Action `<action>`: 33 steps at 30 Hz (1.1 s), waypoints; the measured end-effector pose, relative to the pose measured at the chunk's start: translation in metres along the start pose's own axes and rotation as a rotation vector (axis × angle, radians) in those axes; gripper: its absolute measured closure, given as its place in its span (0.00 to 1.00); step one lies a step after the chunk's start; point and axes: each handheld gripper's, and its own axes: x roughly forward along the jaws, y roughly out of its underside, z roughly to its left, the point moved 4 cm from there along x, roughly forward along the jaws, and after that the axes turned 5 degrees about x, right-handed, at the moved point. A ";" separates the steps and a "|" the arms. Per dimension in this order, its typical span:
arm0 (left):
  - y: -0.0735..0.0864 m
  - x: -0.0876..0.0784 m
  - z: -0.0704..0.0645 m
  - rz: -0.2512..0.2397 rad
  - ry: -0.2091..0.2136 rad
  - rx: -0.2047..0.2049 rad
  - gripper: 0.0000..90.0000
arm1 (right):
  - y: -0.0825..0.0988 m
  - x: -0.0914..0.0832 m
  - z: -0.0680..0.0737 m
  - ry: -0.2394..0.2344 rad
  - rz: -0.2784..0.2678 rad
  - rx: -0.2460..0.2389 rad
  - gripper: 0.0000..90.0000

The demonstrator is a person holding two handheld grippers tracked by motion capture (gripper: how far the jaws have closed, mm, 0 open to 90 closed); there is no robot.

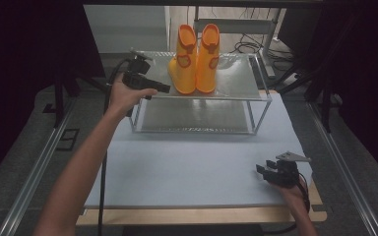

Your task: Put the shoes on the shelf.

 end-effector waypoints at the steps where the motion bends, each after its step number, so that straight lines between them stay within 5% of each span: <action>1: 0.002 -0.003 -0.002 0.000 0.005 0.006 0.60 | 0.000 0.000 0.000 -0.001 0.000 0.001 0.53; 14: 0.056 -0.031 -0.026 -0.023 0.061 0.059 0.57 | 0.000 -0.001 0.001 -0.001 -0.001 0.000 0.52; 27: 0.133 -0.017 -0.027 0.001 0.080 0.043 0.56 | 0.001 0.000 0.002 0.002 0.004 -0.006 0.52; 33: 0.136 -0.014 -0.026 0.008 0.073 0.036 0.56 | 0.001 0.001 0.003 0.003 0.005 -0.004 0.52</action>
